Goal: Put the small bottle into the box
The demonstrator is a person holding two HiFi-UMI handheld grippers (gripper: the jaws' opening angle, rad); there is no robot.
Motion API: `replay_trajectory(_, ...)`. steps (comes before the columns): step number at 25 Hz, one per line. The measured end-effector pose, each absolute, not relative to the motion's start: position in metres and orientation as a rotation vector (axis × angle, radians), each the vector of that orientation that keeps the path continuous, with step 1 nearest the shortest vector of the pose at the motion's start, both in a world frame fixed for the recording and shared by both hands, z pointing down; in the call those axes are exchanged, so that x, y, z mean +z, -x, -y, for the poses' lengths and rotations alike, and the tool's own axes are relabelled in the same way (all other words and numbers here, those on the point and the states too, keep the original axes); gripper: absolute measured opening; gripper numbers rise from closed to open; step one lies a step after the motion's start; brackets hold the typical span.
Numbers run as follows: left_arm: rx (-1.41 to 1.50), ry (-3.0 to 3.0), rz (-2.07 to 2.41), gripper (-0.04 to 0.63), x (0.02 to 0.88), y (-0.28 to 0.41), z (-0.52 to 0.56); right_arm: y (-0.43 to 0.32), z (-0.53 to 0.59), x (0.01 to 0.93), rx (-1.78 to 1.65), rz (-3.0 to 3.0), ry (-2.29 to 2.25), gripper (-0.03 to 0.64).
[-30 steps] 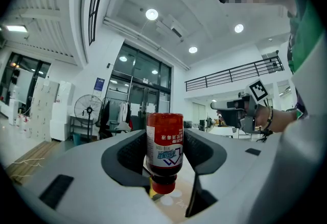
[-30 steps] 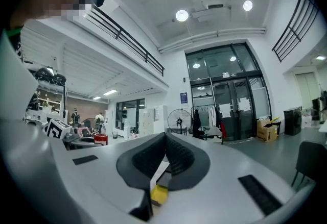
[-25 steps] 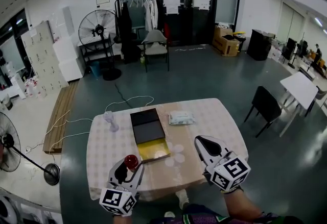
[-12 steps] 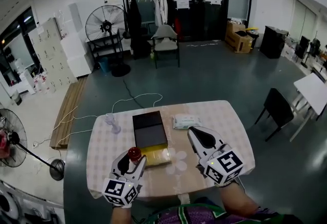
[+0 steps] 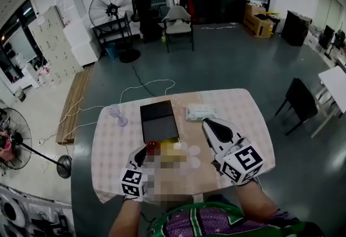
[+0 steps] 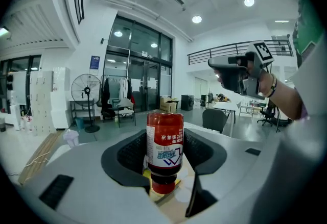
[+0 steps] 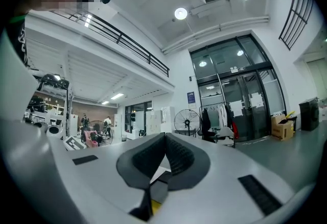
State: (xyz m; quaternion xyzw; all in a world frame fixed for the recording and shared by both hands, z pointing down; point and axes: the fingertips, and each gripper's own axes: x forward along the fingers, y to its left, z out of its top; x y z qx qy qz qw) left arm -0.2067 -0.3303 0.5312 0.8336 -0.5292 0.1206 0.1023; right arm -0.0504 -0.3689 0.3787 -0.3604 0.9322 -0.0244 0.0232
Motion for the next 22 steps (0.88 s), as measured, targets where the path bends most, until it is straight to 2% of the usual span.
replay_trajectory(22, 0.675, -2.363, 1.401, 0.239, 0.653, 0.199, 0.387, 0.046, 0.423, 0.443, -0.248, -2.924, 1.193, 0.008)
